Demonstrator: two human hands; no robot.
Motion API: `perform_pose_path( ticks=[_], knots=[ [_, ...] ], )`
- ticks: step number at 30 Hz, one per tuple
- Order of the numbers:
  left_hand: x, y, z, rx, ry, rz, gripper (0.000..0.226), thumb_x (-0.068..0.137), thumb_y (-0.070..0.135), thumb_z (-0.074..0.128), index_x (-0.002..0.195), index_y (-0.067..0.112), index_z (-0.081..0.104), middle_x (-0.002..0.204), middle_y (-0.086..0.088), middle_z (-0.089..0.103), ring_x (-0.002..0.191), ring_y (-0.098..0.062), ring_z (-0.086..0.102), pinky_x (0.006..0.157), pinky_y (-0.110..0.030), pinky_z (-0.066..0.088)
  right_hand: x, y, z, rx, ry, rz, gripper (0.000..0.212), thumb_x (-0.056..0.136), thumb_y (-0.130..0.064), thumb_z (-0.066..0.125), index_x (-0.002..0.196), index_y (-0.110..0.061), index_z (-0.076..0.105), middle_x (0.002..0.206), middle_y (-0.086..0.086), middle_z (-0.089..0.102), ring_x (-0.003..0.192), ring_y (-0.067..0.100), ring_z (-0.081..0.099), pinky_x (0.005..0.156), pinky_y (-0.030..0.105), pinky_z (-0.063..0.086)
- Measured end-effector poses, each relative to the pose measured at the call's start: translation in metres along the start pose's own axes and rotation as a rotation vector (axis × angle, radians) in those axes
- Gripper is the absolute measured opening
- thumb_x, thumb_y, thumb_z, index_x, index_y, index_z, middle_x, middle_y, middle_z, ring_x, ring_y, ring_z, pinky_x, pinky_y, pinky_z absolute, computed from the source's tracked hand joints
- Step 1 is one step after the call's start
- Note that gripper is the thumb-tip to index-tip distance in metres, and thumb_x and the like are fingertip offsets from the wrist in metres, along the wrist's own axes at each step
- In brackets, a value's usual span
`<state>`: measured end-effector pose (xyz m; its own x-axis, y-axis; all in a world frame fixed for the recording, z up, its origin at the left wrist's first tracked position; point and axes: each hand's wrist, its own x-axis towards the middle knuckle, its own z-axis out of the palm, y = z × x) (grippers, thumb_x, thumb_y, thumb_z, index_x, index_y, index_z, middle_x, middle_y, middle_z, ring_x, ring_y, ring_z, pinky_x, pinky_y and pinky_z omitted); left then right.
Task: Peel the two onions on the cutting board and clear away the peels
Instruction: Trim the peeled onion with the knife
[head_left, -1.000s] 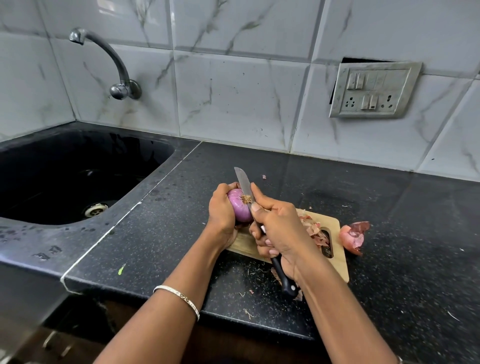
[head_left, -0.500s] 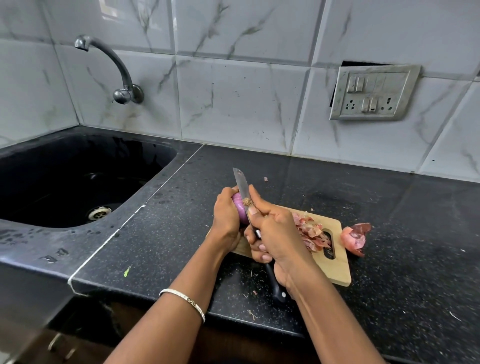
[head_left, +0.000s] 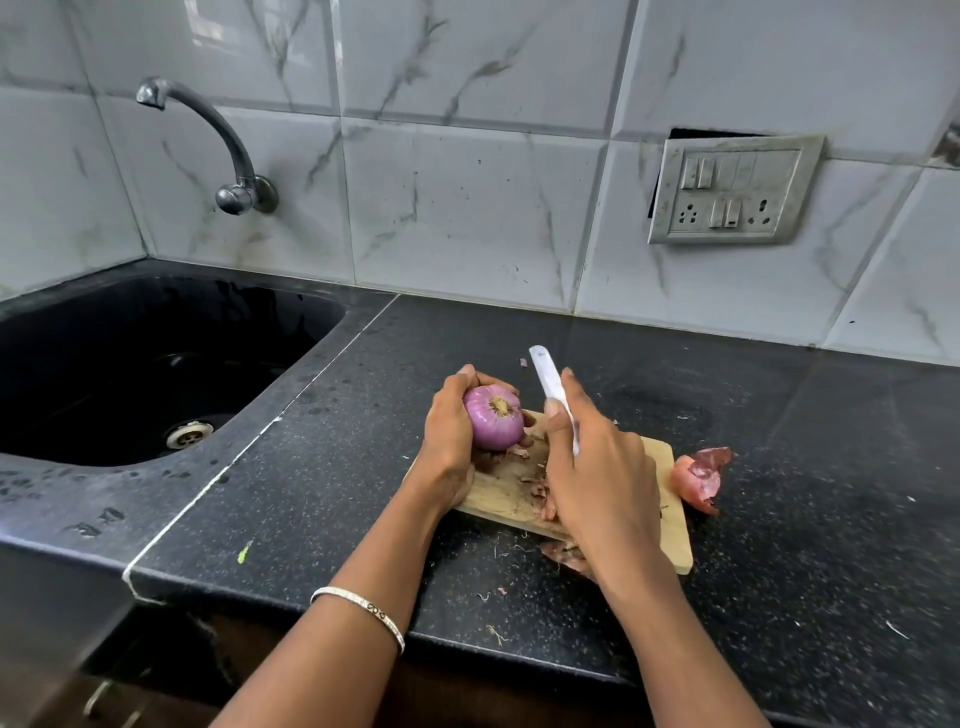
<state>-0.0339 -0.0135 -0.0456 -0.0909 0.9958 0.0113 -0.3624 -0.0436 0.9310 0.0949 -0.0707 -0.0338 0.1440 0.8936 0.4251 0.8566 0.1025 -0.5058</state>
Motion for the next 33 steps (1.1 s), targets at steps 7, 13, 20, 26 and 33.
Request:
perform_pose_path(
  ticks=[7, 13, 20, 26, 33],
  knots=[
    [-0.002, -0.001, 0.000, 0.063, -0.009, 0.035, 0.059, 0.108, 0.040, 0.036, 0.077, 0.009, 0.075, 0.076, -0.023, 0.072, 0.054, -0.030, 0.068, 0.060, -0.033, 0.051, 0.012, 0.001, -0.006, -0.086, 0.060, 0.076, 0.039, 0.101, -0.056, 0.046, 0.101, -0.022, 0.065, 0.077, 0.000, 0.063, 0.075, 0.030, 0.065, 0.052, 0.034, 0.035],
    [-0.001, -0.002, 0.001, 0.085, 0.014, 0.104, 0.063, 0.108, 0.037, 0.037, 0.062, 0.017, 0.075, 0.067, -0.010, 0.071, 0.057, -0.017, 0.064, 0.059, -0.030, 0.053, 0.001, -0.008, -0.012, 0.116, -0.120, -0.060, 0.065, 0.100, -0.062, 0.040, 0.158, -0.040, 0.020, 0.097, -0.005, 0.070, 0.087, 0.022, 0.067, 0.061, 0.035, 0.044],
    [-0.002, -0.002, -0.002, -0.056, 0.050, 0.014, 0.058, 0.105, 0.053, 0.041, 0.074, 0.019, 0.077, 0.074, -0.006, 0.073, 0.067, -0.022, 0.065, 0.067, -0.034, 0.050, -0.009, -0.011, 0.003, 0.412, -0.178, -0.156, 0.043, 0.107, -0.022, 0.040, 0.138, -0.049, 0.030, 0.067, 0.001, 0.062, 0.060, 0.018, 0.060, 0.060, 0.043, 0.052],
    [-0.001, -0.001, -0.003, -0.092, 0.012, -0.011, 0.060, 0.105, 0.056, 0.036, 0.101, 0.006, 0.071, 0.082, -0.012, 0.077, 0.069, -0.023, 0.073, 0.070, -0.034, 0.059, 0.000, -0.009, 0.005, 0.545, -0.251, -0.133, 0.042, 0.107, -0.020, 0.043, 0.131, -0.055, 0.041, 0.064, 0.001, 0.061, 0.053, 0.007, 0.053, 0.060, 0.034, 0.047],
    [0.001, -0.004, -0.007, -0.108, -0.061, -0.034, 0.075, 0.101, 0.065, 0.035, 0.103, -0.002, 0.069, 0.079, -0.017, 0.072, 0.066, -0.025, 0.069, 0.062, -0.031, 0.056, 0.001, -0.014, 0.009, 0.671, -0.295, -0.028, 0.040, 0.106, -0.022, 0.044, 0.125, -0.058, 0.046, 0.064, 0.000, 0.056, 0.053, 0.011, 0.047, 0.055, 0.033, 0.039]
  ],
)
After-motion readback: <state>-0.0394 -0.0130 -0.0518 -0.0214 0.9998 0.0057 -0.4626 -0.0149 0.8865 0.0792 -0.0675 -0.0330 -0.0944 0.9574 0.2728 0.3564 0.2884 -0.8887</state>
